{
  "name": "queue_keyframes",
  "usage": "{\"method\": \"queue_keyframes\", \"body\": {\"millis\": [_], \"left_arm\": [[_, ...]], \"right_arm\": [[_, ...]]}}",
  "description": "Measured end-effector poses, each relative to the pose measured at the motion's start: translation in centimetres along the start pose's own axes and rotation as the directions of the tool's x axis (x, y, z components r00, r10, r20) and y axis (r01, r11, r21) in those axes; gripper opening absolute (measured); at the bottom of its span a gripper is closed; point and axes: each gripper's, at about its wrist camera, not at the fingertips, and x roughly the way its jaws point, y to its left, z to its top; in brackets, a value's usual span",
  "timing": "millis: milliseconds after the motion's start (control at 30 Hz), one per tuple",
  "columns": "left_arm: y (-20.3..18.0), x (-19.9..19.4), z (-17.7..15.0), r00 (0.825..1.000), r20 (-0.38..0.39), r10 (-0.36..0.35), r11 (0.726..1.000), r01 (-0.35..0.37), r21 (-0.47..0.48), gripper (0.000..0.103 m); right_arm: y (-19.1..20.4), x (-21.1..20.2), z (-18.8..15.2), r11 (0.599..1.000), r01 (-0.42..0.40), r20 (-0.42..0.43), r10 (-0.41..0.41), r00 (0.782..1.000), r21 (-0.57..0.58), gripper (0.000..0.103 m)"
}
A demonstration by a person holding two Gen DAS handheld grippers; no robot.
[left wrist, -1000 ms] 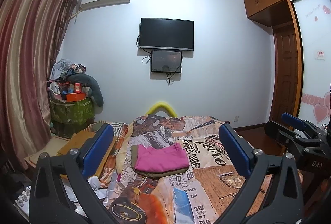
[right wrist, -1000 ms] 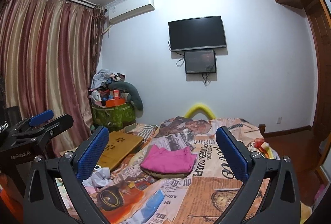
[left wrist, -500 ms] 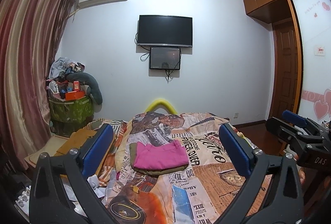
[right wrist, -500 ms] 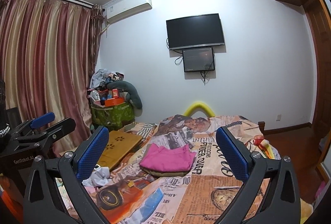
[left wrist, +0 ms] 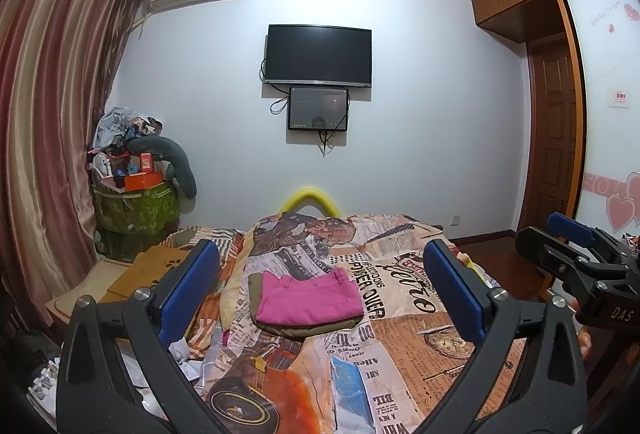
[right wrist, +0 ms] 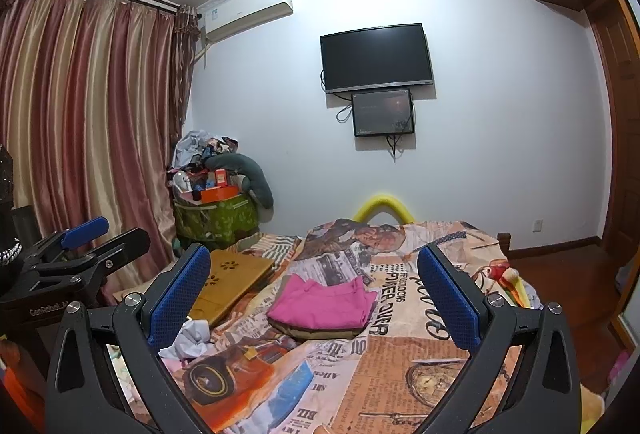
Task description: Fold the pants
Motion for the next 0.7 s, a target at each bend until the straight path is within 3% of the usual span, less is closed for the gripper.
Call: {"method": "queue_keyframes", "body": {"millis": [700], "left_arm": [[0.11,0.40,0.09,1.000,0.003,-0.014,1.000,0.014,0.017,0.103]], "right_arm": [[-0.65,-0.04,-0.32,1.000,0.004,-0.002,-0.004,1.000,0.011,0.103]]}}
